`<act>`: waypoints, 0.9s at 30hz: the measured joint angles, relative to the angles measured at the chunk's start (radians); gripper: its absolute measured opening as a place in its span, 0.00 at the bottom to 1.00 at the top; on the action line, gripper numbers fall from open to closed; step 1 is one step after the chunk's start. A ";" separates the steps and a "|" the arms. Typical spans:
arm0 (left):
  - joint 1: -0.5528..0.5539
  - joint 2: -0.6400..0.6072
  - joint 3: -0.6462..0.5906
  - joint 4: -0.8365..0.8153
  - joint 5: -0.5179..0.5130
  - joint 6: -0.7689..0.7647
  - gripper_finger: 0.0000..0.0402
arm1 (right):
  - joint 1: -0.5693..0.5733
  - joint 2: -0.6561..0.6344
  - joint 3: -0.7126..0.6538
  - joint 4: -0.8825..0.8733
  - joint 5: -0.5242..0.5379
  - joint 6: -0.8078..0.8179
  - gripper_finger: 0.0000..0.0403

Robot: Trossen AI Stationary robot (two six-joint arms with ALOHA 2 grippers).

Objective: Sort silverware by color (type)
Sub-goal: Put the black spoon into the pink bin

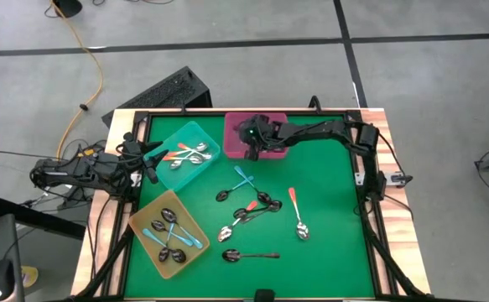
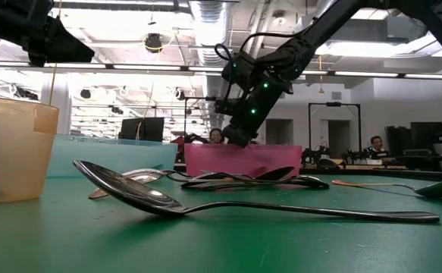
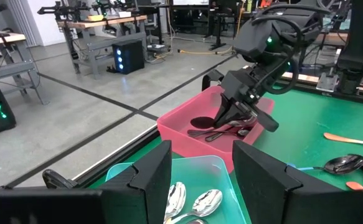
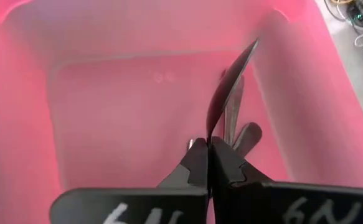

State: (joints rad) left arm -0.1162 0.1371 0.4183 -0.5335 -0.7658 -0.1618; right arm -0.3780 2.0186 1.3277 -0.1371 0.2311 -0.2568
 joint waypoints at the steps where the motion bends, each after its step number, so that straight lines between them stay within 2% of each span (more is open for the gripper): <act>1: 0.000 0.000 0.000 0.000 0.000 0.000 0.39 | -0.005 0.000 0.000 0.000 -0.002 0.011 0.03; 16: 0.000 0.000 0.000 0.000 0.000 0.000 0.39 | -0.017 0.000 0.000 -0.024 -0.051 0.066 0.06; 27: 0.000 0.000 0.000 0.000 0.000 0.000 0.39 | -0.016 -0.007 0.000 -0.045 -0.055 0.091 0.26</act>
State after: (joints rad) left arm -0.1162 0.1371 0.4183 -0.5335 -0.7657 -0.1619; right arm -0.3943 2.0117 1.3278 -0.1821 0.1765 -0.1661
